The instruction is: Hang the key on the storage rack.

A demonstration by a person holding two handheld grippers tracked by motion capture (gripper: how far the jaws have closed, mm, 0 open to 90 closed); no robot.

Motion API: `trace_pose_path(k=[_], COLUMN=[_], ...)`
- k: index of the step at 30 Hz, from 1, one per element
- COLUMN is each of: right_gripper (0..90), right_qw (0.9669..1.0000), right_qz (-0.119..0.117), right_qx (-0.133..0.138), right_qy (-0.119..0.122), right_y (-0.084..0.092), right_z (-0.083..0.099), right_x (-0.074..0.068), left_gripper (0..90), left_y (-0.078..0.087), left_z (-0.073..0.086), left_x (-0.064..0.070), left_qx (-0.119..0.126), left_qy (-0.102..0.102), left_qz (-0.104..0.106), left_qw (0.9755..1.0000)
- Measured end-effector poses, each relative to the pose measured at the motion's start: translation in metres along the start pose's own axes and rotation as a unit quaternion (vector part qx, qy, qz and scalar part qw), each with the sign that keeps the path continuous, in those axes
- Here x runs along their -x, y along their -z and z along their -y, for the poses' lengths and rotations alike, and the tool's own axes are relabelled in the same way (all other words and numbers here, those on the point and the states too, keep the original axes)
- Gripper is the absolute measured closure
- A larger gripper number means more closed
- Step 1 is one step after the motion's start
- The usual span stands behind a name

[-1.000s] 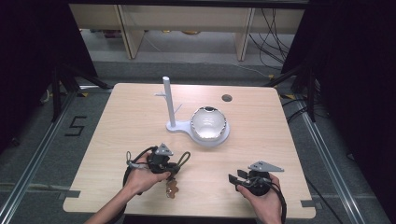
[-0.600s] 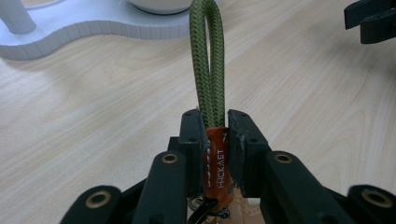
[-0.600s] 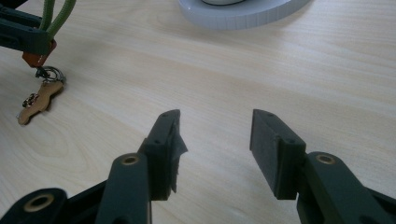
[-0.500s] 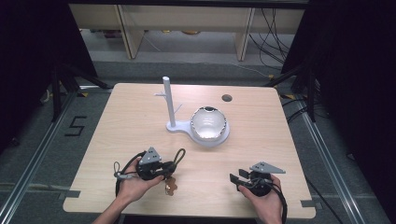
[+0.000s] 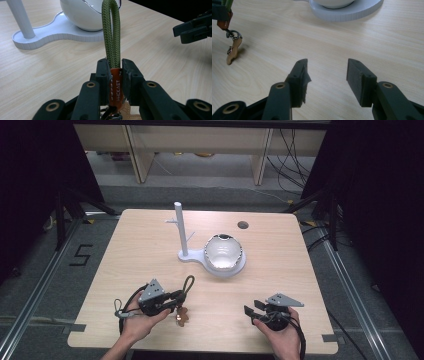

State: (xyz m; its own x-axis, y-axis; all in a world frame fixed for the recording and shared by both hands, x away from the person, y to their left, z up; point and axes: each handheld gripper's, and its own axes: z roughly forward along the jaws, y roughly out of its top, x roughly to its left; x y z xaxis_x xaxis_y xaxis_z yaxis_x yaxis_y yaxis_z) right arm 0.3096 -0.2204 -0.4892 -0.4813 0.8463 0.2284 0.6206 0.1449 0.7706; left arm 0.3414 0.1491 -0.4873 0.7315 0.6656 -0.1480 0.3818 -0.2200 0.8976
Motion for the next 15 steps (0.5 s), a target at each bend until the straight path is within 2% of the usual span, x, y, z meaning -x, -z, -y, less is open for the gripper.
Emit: trace_pose_path(k=[1,2,3,4,5,7,8,15], right_gripper=[52.2,52.2,52.2,52.2,52.2,52.2,52.2,52.1], right_qw=[0.9998,0.9998,0.9998,0.9998,0.9999,0.9998,0.9999,0.9998], right_qz=[-0.004,-0.004,-0.011,-0.012,-0.003,-0.003,-0.007,-0.004], right_qx=[0.001,0.001,0.003,0.004,0.005,0.006,0.006,0.003], right_qy=[0.019,0.019,0.013,0.013,0.015,0.021,0.009,0.017], right_y=[0.001,0.001,0.000,0.001,0.000,0.001,0.002,0.003], right_z=[-0.001,-0.001,-0.001,-0.001,-0.001,-0.002,-0.001,-0.002], right_x=[0.002,0.002,0.001,0.001,0.001,0.002,0.000,0.001], left_gripper=[75.8,75.8,75.9,75.8,75.8,75.8,75.9,75.8], left_y=[0.000,-0.001,0.000,0.001,0.002,0.003,0.005,0.015], left_z=[0.000,0.000,0.000,-0.001,-0.002,-0.003,-0.005,-0.013], left_x=[0.000,0.000,0.000,0.000,0.000,0.000,0.000,0.002], left_qx=[0.000,0.009,0.009,0.009,0.018,0.025,0.035,0.062], left_qy=[0.000,0.005,0.001,0.000,0.000,-0.003,-0.003,-0.013], left_qz=[0.000,0.004,0.004,-0.001,-0.001,-0.001,-0.003,-0.012], left_qw=[1.0000,0.9999,1.0000,1.0000,0.9998,0.9997,0.9994,0.9979])
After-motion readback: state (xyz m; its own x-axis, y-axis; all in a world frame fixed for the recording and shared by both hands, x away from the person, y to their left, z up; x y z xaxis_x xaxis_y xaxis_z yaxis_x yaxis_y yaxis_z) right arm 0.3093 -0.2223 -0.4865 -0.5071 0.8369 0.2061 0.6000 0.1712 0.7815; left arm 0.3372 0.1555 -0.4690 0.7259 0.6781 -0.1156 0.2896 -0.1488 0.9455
